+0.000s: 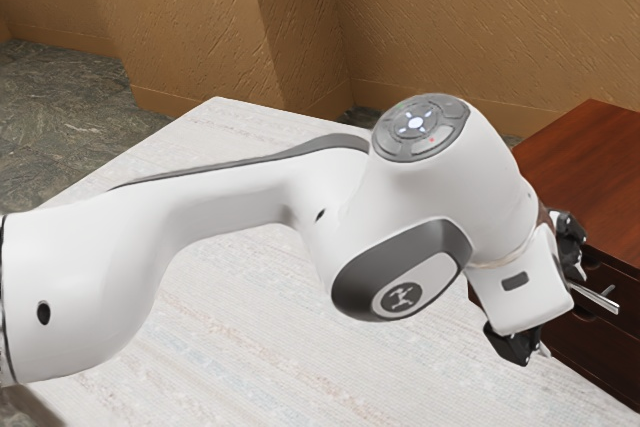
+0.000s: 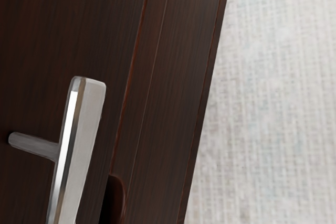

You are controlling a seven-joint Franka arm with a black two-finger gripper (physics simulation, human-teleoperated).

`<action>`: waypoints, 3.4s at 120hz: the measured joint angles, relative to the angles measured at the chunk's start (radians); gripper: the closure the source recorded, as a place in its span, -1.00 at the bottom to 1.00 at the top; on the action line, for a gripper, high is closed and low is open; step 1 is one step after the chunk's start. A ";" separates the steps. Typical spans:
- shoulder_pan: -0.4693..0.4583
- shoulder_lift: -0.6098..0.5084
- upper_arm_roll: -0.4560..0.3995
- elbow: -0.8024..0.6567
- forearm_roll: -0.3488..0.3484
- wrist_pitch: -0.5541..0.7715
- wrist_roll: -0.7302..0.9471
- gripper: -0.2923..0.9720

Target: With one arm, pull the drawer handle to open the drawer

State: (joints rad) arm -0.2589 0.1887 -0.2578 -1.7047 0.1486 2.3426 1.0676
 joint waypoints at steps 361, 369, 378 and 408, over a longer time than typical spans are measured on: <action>-0.005 -0.561 -0.061 -0.576 -0.052 0.018 -0.142 -0.52; -0.005 -0.568 -0.061 -0.584 -0.055 0.017 -0.143 -0.53; -0.005 -0.578 -0.061 -0.594 -0.056 0.017 -0.145 -0.54; -0.003 -0.626 -0.069 -0.632 -0.072 0.016 -0.150 -0.54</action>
State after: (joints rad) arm -0.2624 -0.4369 -0.3267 -2.3366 0.0766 2.3582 0.9177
